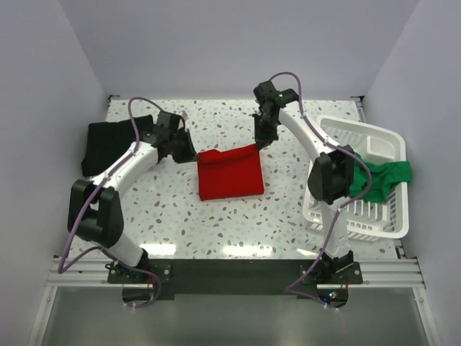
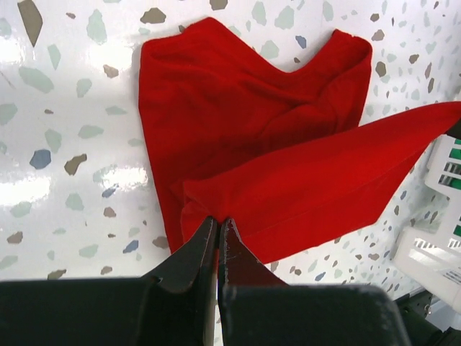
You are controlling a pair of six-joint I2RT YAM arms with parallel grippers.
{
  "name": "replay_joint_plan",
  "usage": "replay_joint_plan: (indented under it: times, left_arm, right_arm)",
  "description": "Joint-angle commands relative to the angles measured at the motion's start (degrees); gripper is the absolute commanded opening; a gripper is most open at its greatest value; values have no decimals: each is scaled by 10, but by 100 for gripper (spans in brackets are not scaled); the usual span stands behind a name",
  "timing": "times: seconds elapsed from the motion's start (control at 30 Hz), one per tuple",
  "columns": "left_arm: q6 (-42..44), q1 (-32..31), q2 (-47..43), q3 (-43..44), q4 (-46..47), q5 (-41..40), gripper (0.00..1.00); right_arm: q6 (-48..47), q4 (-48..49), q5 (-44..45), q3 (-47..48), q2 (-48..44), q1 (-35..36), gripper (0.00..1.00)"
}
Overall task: Fold and stack the t-shirts
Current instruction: Fold the tshirt, then neatly place the folded tshirt to the corner
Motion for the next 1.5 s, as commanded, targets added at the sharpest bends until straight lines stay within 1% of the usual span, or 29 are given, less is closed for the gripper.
replay_joint_plan:
  times: [0.0,0.1,0.27,0.4,0.53,0.6,0.63,0.67,0.7,0.73,0.77,0.83,0.9,1.0,1.07,1.1,1.23,1.37,1.47]
  left_arm:
    - [20,15,28,41,30,17,0]
    - [22,24,54,55,33,17,0]
    - [22,31,86,64,34,14,0]
    - [14,33,94,61,37,-1,0]
    - [8,34,99,63,38,-42,0]
    - [9,36,106,61,60,-42,0]
    - [10,37,110,62,70,-43,3]
    - [8,39,116,70,79,-50,28]
    - [6,40,127,76,80,-69,46]
    - [4,40,132,81,85,-80,63]
    - [2,40,137,93,93,-87,76]
    - [7,40,135,105,99,-94,80]
    - [17,40,119,104,99,-101,82]
    - [31,40,79,68,110,-96,83]
    - [37,40,47,21,134,-79,83]
    - [37,40,37,3,144,-58,83]
    - [28,40,-13,-101,206,-13,83]
    - [19,40,-62,-167,245,15,83]
    - [18,40,-73,-207,268,36,83]
  right_arm:
    - [-21,-22,4,61,21,-19,0]
    - [-23,-22,-3,79,49,-30,0]
    - [-31,-11,-10,85,78,-39,0]
    - [-33,-4,-16,87,94,-42,0]
    - [-34,4,-23,99,111,-42,0]
    - [-34,4,-22,116,126,-43,0]
    - [-34,8,-23,122,132,-42,0]
    - [-34,11,-24,135,136,-43,2]
    - [-33,12,-24,144,147,-43,11]
    - [-33,11,-24,156,151,-43,23]
    - [-32,11,-24,176,154,-43,55]
    - [-31,19,-28,183,148,-42,82]
    - [-35,34,-35,166,121,-42,88]
    - [-45,64,-44,121,87,-43,90]
    - [-47,85,-54,79,52,-41,90]
    - [-47,92,-60,63,39,-40,89]
    - [-43,119,-87,-9,-19,-29,85]
    - [-36,141,-117,-99,-80,3,85]
    - [-28,158,-126,-152,-103,34,84]
